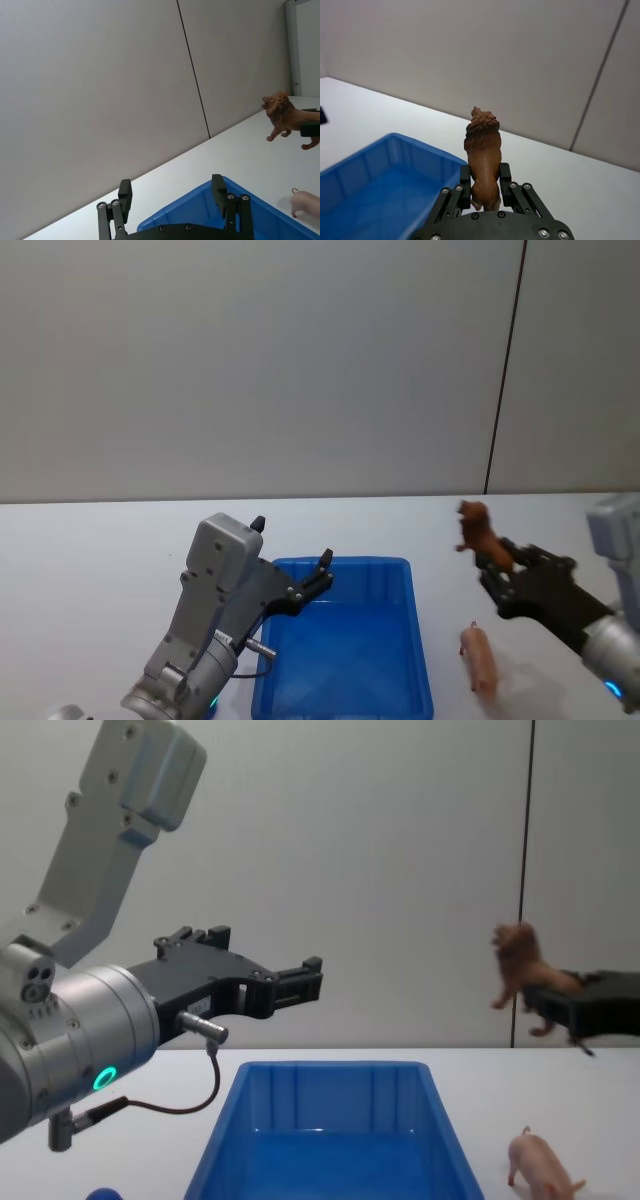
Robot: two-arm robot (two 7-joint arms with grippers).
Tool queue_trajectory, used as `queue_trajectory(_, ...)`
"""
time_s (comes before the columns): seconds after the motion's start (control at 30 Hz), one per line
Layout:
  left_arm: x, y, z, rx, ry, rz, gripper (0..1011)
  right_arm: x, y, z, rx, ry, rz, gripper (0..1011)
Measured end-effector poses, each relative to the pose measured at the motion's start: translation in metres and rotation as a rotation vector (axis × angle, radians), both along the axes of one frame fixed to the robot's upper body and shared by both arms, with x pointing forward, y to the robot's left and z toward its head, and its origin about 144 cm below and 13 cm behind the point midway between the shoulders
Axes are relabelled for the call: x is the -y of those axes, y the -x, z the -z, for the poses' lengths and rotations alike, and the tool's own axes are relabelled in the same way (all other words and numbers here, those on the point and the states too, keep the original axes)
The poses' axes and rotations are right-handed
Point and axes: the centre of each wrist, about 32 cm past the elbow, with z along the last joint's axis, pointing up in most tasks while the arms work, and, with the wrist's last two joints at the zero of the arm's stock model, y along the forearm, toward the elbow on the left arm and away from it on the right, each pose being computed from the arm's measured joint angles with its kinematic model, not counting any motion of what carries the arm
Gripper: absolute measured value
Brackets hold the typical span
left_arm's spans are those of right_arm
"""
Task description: Pick up the two dolls from the table and place them into the box.
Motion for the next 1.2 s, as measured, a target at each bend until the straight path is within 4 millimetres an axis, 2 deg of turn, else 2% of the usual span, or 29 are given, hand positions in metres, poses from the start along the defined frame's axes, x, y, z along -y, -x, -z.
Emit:
queue_trajectory(0.33,0.0,0.0,0.0,0.0,0.0,0.0,1001,-0.027,-0.016,-0.009,-0.043,-0.02,-0.119,322)
queue_trajectory(0.57,0.0,0.0,0.0,0.0,0.0,0.0,1001,-0.05,-0.026,-0.005,-0.108,-0.025,-0.194,349)
queue_trajectory(0.63,0.0,0.0,0.0,0.0,0.0,0.0,1001,-0.057,-0.028,-0.002,-0.126,-0.024,-0.218,439)
queue_trajectory(0.67,0.0,0.0,0.0,0.0,0.0,0.0,1001,-0.059,-0.029,-0.002,-0.129,-0.024,-0.223,439)
queue_trajectory(0.77,0.0,0.0,0.0,0.0,0.0,0.0,1001,-0.063,-0.03,0.0,-0.139,-0.022,-0.238,558)
queue_trajectory(0.83,0.0,0.0,0.0,0.0,0.0,0.0,1001,-0.066,-0.031,0.001,-0.142,-0.019,-0.245,598)
queue_trajectory(0.97,0.0,0.0,0.0,0.0,0.0,0.0,1001,-0.067,-0.031,0.002,-0.136,-0.016,-0.247,721)
queue_trajectory(1.0,0.0,0.0,0.0,0.0,0.0,0.0,1001,-0.067,-0.031,0.002,-0.136,-0.016,-0.247,778)
queue_trajectory(1.07,0.0,0.0,0.0,0.0,0.0,0.0,1001,-0.066,-0.03,0.003,-0.131,-0.015,-0.241,806)
queue_trajectory(1.1,0.0,0.0,0.0,0.0,0.0,0.0,1001,-0.064,-0.029,0.004,-0.125,-0.012,-0.233,867)
queue_trajectory(1.2,0.0,0.0,0.0,0.0,0.0,0.0,1002,-0.061,-0.027,0.005,-0.116,-0.009,-0.218,929)
